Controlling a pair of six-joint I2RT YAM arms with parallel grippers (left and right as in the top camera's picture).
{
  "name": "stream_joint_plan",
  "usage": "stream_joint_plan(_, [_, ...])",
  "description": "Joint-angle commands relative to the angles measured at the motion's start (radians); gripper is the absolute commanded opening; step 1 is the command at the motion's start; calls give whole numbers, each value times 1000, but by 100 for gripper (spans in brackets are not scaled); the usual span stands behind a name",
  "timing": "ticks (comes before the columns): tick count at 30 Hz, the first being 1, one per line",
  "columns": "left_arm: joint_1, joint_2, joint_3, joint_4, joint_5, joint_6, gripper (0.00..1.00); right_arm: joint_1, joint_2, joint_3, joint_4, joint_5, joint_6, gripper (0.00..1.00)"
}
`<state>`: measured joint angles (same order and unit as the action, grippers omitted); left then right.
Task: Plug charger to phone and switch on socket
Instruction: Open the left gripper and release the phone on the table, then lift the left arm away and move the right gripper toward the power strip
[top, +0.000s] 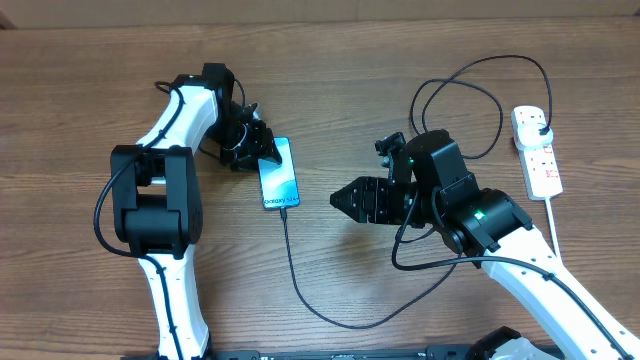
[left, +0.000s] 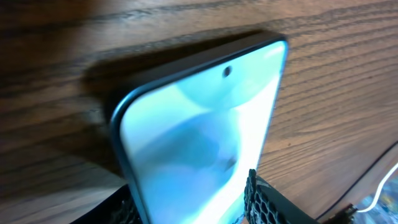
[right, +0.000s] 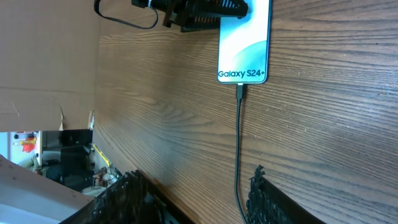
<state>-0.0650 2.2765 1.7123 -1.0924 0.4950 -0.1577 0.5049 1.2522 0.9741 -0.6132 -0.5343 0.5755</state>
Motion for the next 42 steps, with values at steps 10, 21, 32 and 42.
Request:
stream_joint_plan(10, [5,25,-10,-13,-198,-16,50,-1,1,7,4,11,-7,57])
stream_joint_plan(21, [7,-132,42,-30,-258,-60,48,-1,1,7,-3,11,-34,57])
stream_joint_plan(32, [6,-529,56,-56,-204,-68,50,-3,1,7,-18,11,-61,57])
stream_joint_plan(42, [6,-718,56,-131,-198,-67,52,-3,-2,9,-29,26,-95,56])
